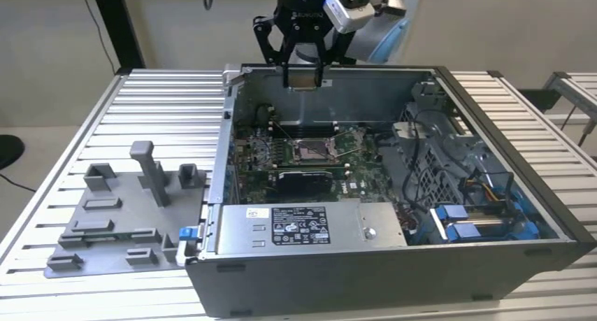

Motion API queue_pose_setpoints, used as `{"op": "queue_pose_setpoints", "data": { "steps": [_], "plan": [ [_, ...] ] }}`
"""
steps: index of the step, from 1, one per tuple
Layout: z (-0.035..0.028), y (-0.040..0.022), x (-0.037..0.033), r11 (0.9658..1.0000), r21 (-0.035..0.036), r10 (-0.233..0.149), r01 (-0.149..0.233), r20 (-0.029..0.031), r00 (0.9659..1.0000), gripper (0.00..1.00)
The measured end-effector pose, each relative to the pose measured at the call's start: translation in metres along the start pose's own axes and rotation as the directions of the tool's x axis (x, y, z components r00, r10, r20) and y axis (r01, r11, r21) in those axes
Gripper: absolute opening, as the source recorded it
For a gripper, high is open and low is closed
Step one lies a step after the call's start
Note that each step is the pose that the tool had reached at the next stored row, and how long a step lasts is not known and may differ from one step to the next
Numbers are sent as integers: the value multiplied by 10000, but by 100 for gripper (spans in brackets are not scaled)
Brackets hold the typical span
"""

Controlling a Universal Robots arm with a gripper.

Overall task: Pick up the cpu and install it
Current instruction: 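Pick up the cpu and move it towards the insertion slot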

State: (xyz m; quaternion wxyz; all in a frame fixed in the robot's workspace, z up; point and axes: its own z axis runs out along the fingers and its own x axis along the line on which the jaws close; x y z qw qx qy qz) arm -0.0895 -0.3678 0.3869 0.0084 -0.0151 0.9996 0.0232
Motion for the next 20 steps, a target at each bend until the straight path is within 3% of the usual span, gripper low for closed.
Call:
{"op": "queue_pose_setpoints", "data": {
  "steps": [4, 7, 12, 20],
  "plan": [
    [9, 154, 6, 10000, 1, -7, 7, -1, 10000, 0],
    [13, 217, 8, 10000, -1, -80, 80, -4, 10000, 0],
    [13, 223, 9, 9990, -7, -447, 447, -21, 9990, 0],
    [14, 223, 10, 9988, -8, -482, 482, -22, 9988, 0]
  ]
}}
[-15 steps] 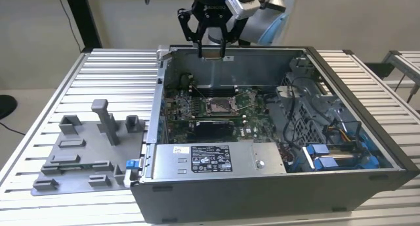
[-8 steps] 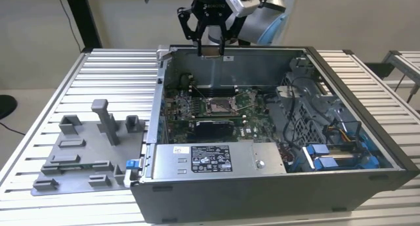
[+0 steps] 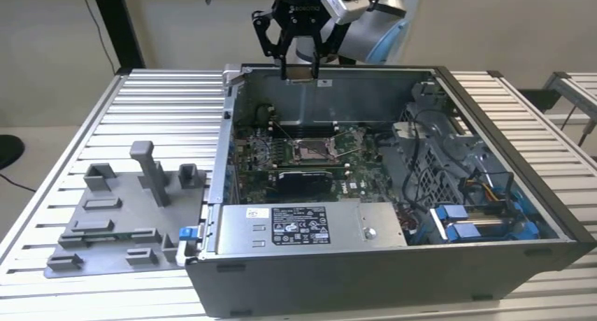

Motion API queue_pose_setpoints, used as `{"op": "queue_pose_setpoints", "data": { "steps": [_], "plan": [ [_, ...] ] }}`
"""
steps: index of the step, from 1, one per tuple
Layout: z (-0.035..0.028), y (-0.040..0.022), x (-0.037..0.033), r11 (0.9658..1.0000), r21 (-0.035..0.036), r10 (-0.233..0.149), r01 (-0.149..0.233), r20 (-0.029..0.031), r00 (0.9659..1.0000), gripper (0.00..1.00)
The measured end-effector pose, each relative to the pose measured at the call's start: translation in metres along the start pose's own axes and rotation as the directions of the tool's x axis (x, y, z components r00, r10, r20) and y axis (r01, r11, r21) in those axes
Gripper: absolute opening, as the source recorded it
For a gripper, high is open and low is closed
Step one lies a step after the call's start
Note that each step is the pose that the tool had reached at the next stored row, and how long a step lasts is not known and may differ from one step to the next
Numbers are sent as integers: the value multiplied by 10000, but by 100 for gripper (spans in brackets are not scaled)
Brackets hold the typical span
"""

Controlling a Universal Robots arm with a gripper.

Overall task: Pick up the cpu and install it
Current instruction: 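Pick up the cpu and move it towards the insertion slot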

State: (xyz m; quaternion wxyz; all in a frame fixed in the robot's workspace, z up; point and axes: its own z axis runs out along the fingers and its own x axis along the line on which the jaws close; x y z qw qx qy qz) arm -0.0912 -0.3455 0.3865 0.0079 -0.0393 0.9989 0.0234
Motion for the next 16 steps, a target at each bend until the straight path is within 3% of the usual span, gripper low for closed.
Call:
{"op": "queue_pose_setpoints", "data": {
  "steps": [16],
  "plan": [
    [0, 0, 0, 10000, -1, -70, 70, -4, 10000, 0]
  ]
}}
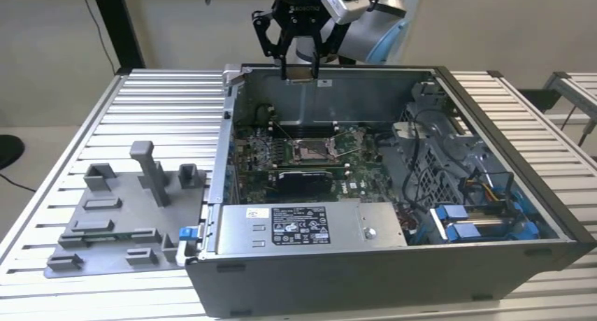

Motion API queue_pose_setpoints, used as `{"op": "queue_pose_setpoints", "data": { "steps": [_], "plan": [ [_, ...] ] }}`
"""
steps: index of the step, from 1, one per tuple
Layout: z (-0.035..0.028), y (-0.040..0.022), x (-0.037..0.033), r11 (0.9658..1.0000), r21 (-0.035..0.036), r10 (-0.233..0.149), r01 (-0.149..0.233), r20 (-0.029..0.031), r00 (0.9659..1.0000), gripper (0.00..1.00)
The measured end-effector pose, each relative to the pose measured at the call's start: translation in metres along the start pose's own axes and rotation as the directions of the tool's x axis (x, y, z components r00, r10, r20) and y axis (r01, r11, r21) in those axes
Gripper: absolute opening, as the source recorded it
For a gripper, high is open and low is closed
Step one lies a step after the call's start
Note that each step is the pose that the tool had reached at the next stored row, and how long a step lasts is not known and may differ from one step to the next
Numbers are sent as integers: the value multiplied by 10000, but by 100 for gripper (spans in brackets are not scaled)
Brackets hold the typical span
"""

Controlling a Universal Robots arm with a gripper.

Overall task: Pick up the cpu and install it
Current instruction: 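Pick up the cpu and move it towards the insertion slot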

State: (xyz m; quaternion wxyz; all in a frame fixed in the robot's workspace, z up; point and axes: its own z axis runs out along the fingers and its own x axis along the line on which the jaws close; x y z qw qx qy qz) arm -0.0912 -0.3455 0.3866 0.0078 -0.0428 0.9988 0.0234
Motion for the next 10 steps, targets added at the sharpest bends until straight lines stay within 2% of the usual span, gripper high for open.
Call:
{"op": "queue_pose_setpoints", "data": {
  "steps": [6, 8, 10],
  "plan": [
    [0, 0, 0, 9986, -4, -529, 529, -22, 9986, 0],
    [0, 0, 0, 9964, -8, -849, 849, -33, 9964, 0],
    [0, 0, 0, 9927, -12, -1207, 1207, -45, 9927, 0]
  ]
}}
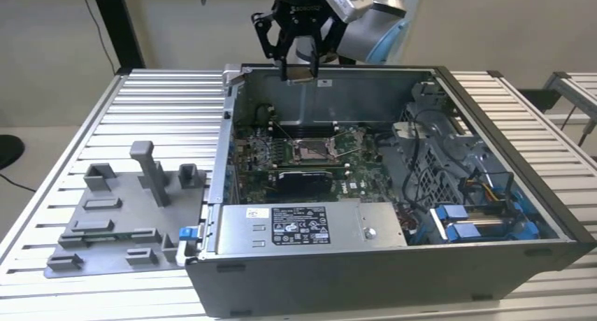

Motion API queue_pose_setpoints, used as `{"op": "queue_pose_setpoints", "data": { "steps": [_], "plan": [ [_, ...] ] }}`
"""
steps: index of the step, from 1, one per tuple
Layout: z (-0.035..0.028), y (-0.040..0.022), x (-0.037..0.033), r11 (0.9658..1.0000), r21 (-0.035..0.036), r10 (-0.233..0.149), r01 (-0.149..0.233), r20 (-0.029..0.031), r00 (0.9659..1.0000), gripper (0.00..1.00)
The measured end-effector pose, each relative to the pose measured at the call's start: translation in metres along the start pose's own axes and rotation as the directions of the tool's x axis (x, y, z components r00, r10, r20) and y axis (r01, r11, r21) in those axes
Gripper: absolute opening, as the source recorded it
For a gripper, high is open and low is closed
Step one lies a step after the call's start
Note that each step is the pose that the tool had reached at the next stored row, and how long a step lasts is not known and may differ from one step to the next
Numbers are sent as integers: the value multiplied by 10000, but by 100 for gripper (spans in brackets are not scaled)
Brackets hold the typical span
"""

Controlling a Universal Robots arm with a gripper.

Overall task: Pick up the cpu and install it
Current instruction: 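Pick up the cpu and move it towards the insertion slot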

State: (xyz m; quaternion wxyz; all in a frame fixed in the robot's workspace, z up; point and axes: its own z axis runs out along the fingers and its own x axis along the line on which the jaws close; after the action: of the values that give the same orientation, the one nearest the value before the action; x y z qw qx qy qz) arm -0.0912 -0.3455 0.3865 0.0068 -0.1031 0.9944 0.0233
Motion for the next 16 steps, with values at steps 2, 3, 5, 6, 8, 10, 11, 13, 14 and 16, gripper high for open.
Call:
{"op": "queue_pose_setpoints", "data": {
  "steps": [2, 3, 5, 6, 8, 10, 11, 13, 14, 16],
  "plan": [
    [0, 0, 0, 9993, -5, -365, 365, -14, 9993, 0],
    [0, 0, 0, 9985, -8, -543, 543, -22, 9985, 0],
    [0, 0, 0, 9958, -14, -913, 913, -35, 9958, 0],
    [0, 0, 0, 9940, -18, -1092, 1092, -40, 9940, 0],
    [0, 0, 0, 9894, -24, -1453, 1453, -49, 9894, 0],
    [0, 0, 0, 9834, -31, -1814, 1814, -56, 9834, 0],
    [0, 0, 0, 9799, -34, -1996, 1996, -59, 9799, 0],
    [0, 0, 0, 9721, -40, -2347, 2347, -67, 9720, 0],
    [0, 0, 0, 9677, -44, -2522, 2522, -71, 9676, 0],
    [0, 0, 0, 9575, -51, -2884, 2884, -77, 9575, 0]
  ]
}}
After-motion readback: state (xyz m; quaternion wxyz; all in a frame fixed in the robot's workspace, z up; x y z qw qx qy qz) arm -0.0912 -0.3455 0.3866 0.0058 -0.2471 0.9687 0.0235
